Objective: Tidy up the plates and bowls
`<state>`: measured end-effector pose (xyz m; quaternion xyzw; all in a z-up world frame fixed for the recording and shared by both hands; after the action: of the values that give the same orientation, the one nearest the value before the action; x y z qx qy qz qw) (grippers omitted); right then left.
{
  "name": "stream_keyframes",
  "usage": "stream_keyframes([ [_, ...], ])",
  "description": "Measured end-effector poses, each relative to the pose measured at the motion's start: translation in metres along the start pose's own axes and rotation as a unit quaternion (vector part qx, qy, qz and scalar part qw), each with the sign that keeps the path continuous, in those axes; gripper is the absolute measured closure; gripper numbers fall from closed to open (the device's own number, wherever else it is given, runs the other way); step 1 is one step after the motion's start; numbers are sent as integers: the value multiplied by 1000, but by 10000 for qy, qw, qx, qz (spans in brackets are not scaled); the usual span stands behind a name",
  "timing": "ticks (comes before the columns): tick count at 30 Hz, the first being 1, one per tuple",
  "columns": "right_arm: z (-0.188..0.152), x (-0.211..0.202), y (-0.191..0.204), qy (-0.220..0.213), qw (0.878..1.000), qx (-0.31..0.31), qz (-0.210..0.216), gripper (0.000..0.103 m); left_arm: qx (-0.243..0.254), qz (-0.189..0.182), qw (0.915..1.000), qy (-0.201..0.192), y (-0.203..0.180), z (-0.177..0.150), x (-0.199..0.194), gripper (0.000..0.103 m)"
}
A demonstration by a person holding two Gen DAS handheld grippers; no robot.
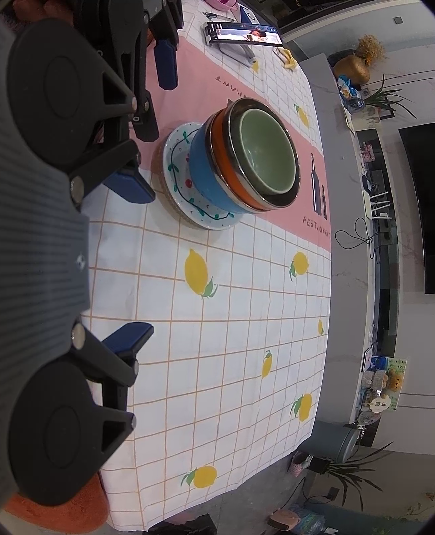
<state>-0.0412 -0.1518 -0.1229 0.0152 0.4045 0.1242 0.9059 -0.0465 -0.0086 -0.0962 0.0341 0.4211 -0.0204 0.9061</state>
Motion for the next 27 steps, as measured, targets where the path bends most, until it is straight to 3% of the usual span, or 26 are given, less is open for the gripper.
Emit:
stream_keyframes([
  [27, -2, 0, -8, -8, 9998, 211, -36, 26, 204, -66, 9993, -290, -9, 5, -5, 27],
])
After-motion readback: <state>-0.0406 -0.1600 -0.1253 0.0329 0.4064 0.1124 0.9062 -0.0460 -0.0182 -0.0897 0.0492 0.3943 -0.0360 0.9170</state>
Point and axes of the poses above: each gripper's, at about its wrist camera, not at the fingertips, and x roughly the way its jaws point, y to its left, z to its top, the point moved 5 cm from there along x, roughly the way its jaws point, and after that the axes turned 4 degrees about x, right-handed, at the moved point
